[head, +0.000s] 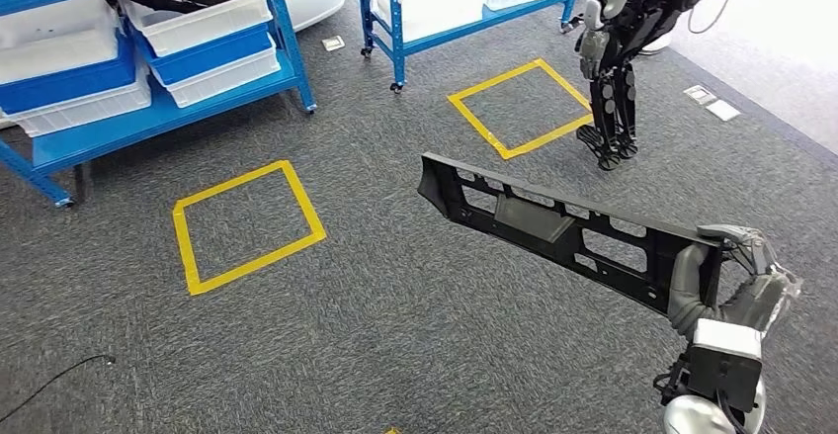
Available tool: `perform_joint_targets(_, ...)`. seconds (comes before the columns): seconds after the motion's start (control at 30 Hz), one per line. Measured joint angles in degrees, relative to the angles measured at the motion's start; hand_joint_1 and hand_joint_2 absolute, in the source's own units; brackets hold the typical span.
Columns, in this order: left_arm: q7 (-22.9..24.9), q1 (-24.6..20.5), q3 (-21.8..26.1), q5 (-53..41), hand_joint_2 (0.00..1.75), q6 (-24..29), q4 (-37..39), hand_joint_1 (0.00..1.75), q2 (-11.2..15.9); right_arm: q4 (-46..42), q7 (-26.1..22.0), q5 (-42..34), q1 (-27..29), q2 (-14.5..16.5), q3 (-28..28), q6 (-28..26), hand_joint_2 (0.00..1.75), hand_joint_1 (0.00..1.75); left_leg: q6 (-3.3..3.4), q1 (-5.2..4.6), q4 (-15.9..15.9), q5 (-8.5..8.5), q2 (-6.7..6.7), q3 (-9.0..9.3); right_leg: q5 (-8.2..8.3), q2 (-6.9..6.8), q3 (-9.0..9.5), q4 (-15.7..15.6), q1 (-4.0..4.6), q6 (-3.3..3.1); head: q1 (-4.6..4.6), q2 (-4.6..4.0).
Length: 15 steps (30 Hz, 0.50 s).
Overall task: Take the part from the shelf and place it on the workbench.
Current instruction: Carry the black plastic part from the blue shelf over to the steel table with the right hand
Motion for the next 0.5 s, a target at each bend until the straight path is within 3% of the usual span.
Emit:
perform_joint_targets(0.07,0.13,-0.04,0.09,0.14,1.75,0.39,0.02,0.0,-0.1,0.51,-0.07,-0.87,-0.46,0.05,0.27,0.68,1.75,1.75,0.13,-0.27,-0.73,0.16,0.81,0.2,0.49,1.2,-0.66,-0.19,-0.15,0.79,-0.15,0.0)
perform_joint_targets(0.1,0.15,-0.12,0.18,0.17,1.75,0.51,0.02,0.0,-0.22,0.73,-0.13,-1.17,-0.51,0.04,0.33,0.94,1.75,1.75,0.15,-0.25,-1.22,0.51,1.54,0.31,0.55,0.78,-1.03,-0.04,-0.15,1.09,-0.19,0.01)
perform_joint_targets(0.17,0.07,-0.12,0.39,0.2,1.75,0.66,0.02,0.0,-0.46,1.11,-0.33,-1.62,-0.84,0.03,0.45,1.33,1.75,1.75,0.38,-0.06,-2.27,1.25,3.1,0.51,-0.8,-2.13,-2.76,2.55,0.22,1.17,0.07,0.01)
perform_joint_targets(0.23,0.0,0.07,0.57,0.24,1.75,0.75,0.03,0.0,-0.64,1.48,-0.54,-1.93,-1.24,0.04,0.63,1.58,1.75,1.75,0.56,-0.1,-2.57,1.48,4.73,0.41,-3.91,-4.97,-5.85,9.06,0.22,0.92,0.37,0.0)
perform_joint_targets(0.3,-0.01,0.24,0.76,0.28,1.75,0.86,0.05,0.0,-0.76,1.95,-0.64,-2.14,-1.34,0.04,0.83,1.83,1.75,1.75,0.54,-0.18,-2.51,1.48,6.55,0.25,-5.89,-5.58,-8.19,14.71,-0.03,1.31,0.46,0.0)
perform_joint_targets(0.33,-0.01,0.26,0.85,0.28,1.75,0.9,0.07,0.0,-0.83,2.19,-0.65,-2.2,-1.34,0.04,0.91,1.92,1.75,1.75,0.5,-0.18,-2.46,1.46,7.43,0.2,-5.77,-5.81,-7.98,14.97,-0.22,1.77,0.48,0.0)
perform_joint_targets(0.37,-0.01,0.23,0.91,0.28,1.75,0.93,0.08,0.0,-0.91,2.42,-0.65,-2.24,-1.35,0.03,0.98,1.98,1.75,1.75,0.4,-0.14,-2.36,1.4,8.24,0.19,-4.81,-6.25,-6.53,12.8,-0.46,2.37,0.48,0.0)
perform_joint_targets(0.43,-0.02,0.16,0.97,0.27,1.75,0.98,0.08,0.0,-1.05,2.73,-0.66,-2.33,-1.46,0.04,1.06,2.07,1.75,1.75,-0.09,-0.19,-1.95,1.09,9.65,0.2,-2.32,-8.65,-1.84,4.89,-0.74,3.24,0.47,0.0)
perform_joint_targets(0.5,-0.04,0.12,0.98,0.27,1.75,1.04,0.08,0.0,-1.09,2.92,-0.73,-2.55,-1.62,0.07,1.13,2.26,1.75,1.75,-0.79,-0.42,-1.45,0.73,10.84,0.24,-1.04,-10.36,0.75,-0.02,-0.54,2.89,0.38,0.0)
